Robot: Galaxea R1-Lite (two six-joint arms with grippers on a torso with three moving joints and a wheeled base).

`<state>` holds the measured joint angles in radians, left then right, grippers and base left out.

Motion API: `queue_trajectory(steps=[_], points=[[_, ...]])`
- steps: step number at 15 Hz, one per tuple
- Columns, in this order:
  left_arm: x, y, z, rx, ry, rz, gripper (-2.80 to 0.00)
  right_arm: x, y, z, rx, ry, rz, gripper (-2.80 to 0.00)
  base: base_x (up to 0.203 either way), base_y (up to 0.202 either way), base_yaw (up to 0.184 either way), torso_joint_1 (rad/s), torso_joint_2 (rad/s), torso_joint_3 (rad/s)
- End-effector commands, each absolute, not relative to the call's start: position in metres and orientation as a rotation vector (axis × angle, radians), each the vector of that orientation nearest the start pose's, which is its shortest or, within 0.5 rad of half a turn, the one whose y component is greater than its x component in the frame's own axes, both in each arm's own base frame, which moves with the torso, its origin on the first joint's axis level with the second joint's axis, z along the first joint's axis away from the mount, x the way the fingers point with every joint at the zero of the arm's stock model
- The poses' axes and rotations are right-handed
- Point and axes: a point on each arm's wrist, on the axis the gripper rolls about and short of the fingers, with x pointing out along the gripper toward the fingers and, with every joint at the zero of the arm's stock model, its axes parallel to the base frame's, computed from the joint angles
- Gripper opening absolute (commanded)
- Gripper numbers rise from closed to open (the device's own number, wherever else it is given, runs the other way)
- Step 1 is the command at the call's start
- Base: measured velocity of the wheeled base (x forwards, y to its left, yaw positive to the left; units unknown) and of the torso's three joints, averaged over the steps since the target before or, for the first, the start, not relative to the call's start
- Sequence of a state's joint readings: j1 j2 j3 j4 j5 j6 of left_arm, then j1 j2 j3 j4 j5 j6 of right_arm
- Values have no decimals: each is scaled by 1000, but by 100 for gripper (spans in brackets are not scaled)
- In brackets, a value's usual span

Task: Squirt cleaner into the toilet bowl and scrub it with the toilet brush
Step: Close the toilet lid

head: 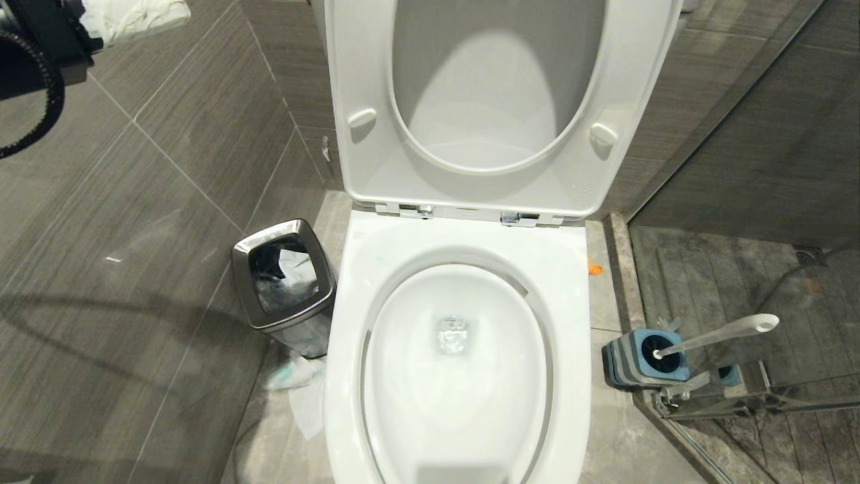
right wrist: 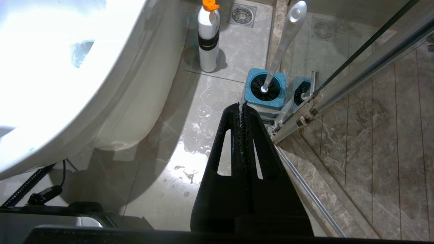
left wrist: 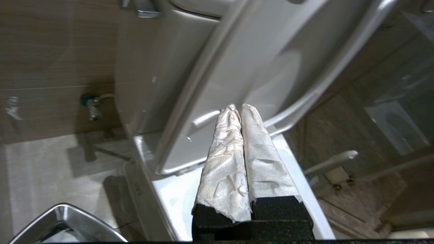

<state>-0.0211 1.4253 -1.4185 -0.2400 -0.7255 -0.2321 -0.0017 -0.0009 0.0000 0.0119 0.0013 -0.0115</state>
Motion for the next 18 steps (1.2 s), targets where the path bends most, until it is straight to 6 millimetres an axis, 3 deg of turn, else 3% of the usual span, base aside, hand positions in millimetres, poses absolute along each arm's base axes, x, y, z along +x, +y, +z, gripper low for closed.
queue_trajectory(steps=[1,18], points=[[245,-18,391,-147,-124,-730,-280,-23,0,74,-12,12,0,-280,0,0,0,0,0,0],[253,-17,380,-117,-104,-716,-280,-23,0,74,-12,12,0,-280,0,0,0,0,0,0]])
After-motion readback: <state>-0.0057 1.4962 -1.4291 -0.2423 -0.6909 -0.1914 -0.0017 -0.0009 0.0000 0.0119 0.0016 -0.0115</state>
